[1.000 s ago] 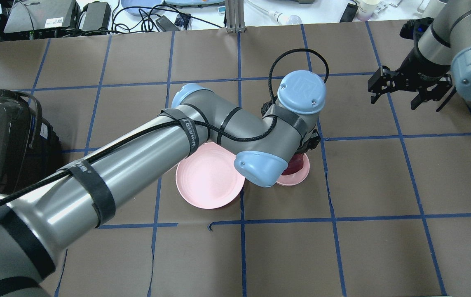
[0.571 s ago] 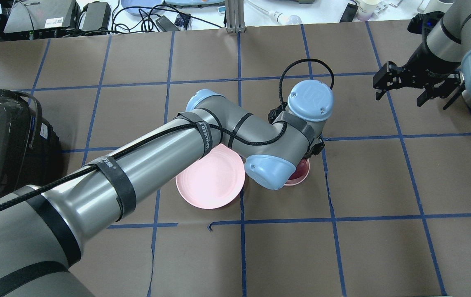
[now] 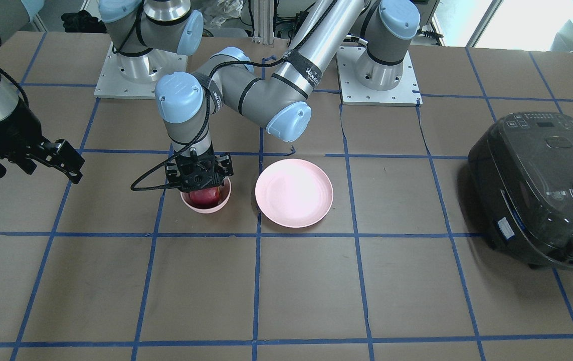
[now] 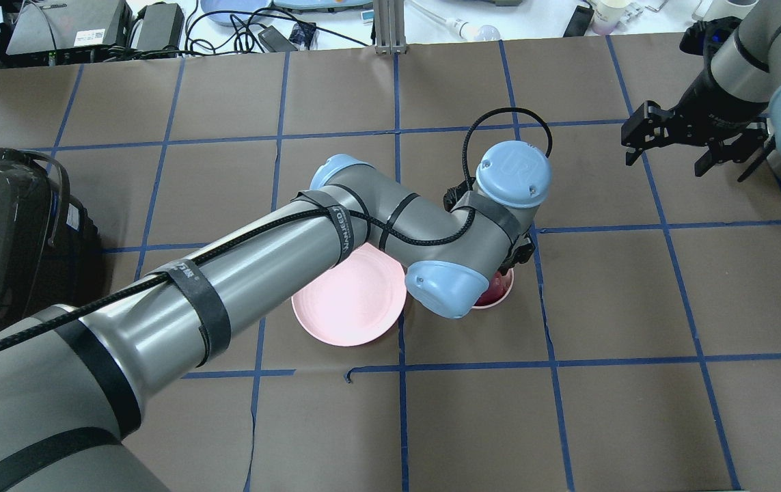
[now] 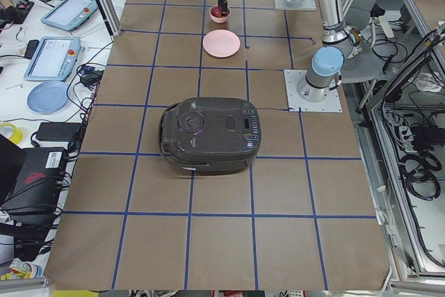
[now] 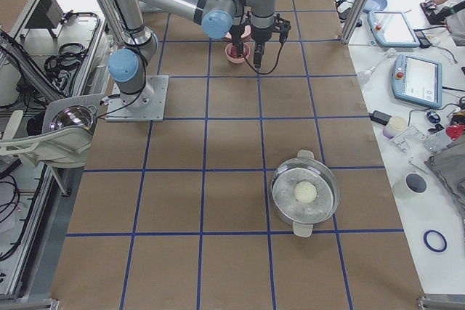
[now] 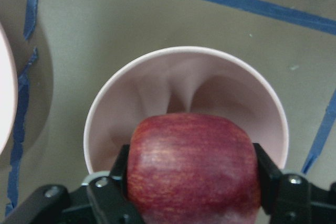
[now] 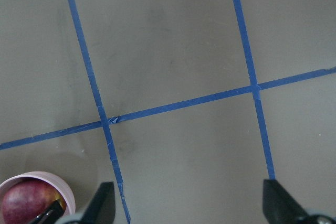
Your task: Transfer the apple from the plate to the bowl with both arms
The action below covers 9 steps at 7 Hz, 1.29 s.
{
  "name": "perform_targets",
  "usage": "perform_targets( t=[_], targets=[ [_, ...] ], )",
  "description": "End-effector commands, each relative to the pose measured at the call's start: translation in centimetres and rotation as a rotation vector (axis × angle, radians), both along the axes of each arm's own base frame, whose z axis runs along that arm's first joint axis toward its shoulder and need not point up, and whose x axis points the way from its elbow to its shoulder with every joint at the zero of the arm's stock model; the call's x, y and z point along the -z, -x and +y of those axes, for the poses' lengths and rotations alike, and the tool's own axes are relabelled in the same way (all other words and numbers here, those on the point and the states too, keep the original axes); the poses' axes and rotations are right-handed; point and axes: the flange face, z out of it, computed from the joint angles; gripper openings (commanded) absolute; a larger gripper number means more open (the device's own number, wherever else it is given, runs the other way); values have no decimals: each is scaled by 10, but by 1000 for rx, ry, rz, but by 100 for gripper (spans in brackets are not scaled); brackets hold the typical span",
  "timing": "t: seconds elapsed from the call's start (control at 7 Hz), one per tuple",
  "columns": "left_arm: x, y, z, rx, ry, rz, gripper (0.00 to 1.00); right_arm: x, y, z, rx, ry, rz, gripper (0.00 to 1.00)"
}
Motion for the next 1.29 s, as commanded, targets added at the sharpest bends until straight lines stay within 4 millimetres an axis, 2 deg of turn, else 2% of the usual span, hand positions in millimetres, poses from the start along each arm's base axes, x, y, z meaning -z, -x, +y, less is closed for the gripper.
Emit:
perform_targets(
  t=[0.0,0.14,0.29,0.43,0.57,0.71,0.86,1.0,1.14],
  targets=[
    [-33,-13,-13,47,34,27,100,-16,-1,-8,-7,22,4,100],
    [-60,-36,-26,61,46,42,100,-20,-5,-3,-11,13,3,100],
    [-97,-50,-24,109,30,95,100,-23,-9,-1,-15,-3,-9,100],
    [-141,-70,-19,159,3,96,100,-42,-17,-1,-3,11,-15,100],
    [-190,-95,-14,221,-39,75,100,-58,-45,0,29,11,-19,100],
    [-230,-118,-4,262,-55,79,100,-70,-88,19,-28,-63,-20,100],
    [-264,-151,-2,286,-15,87,100,-74,-113,25,-74,-64,15,100],
    [-278,-200,-10,316,-44,74,100,-75,-124,29,-77,-64,42,100],
    [-295,-239,-16,319,-29,69,100,-79,-127,33,-56,-65,35,100]
  ],
)
